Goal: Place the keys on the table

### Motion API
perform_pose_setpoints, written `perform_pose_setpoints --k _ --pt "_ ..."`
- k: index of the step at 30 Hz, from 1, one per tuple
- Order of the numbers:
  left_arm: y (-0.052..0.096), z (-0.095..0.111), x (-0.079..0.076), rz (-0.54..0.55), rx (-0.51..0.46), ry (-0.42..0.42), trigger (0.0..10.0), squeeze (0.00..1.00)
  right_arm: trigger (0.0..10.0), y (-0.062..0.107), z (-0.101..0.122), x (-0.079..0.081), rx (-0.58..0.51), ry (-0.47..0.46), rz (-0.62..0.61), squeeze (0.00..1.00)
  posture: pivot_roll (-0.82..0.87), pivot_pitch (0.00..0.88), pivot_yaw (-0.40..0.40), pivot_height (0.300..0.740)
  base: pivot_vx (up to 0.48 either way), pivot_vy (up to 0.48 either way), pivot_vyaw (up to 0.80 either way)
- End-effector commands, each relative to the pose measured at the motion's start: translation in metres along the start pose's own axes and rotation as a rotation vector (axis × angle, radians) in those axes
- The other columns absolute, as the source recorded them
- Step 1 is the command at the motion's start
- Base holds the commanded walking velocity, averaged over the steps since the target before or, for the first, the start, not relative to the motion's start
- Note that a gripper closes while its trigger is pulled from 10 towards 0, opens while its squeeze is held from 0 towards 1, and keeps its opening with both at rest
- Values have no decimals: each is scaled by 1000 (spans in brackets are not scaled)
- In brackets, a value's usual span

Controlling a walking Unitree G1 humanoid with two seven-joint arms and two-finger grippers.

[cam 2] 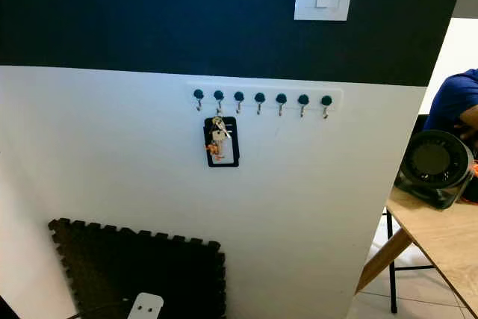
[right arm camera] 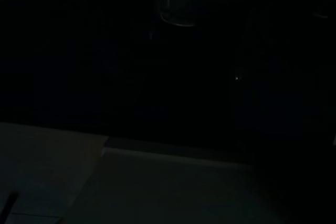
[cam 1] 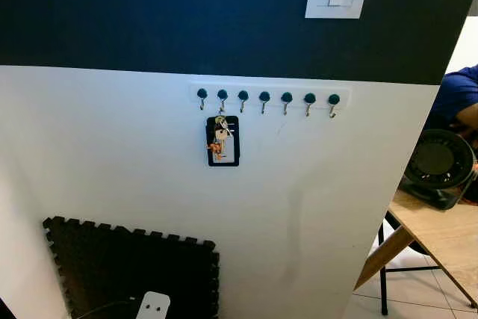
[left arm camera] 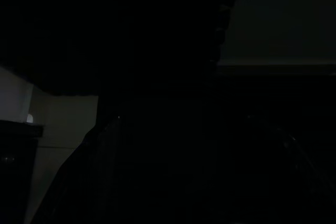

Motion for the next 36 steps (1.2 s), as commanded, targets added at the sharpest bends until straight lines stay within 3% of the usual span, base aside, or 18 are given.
perform_pose_setpoints --k 1,10,28,36 --pt "1 -4 1 -3 14 -12 10000 0 10000 1 -5 -1 19 -4 -4 0 52 0 -11 740 0 0 0" --pt "0 -2 5 8 8 -7 10000 0 10000 1 -7 1 26 -8 0 0 52 0 -9 740 148 0 0" --pt "2 -2 8 25 -12 6 10000 0 10000 2 -8 0 28 0 0 0 61 1 -15 740 356 0 0" --pt "4 0 12 41 -38 -4 10000 0 10000 3 -13 2 36 -6 0 0 66 0 -8 740 0 0 0"
Point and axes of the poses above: a point about 5 cm out from each wrist's last joint towards the gripper, its own y axis pointing back from the gripper into the wrist, its own z axis along the axis of the wrist's last joint, x = y × z, the point moved 4 cm from there along -y, pointing out of the wrist towards the gripper, and after that the axes turned 11 degrees about -y, right-handed, at the moved point
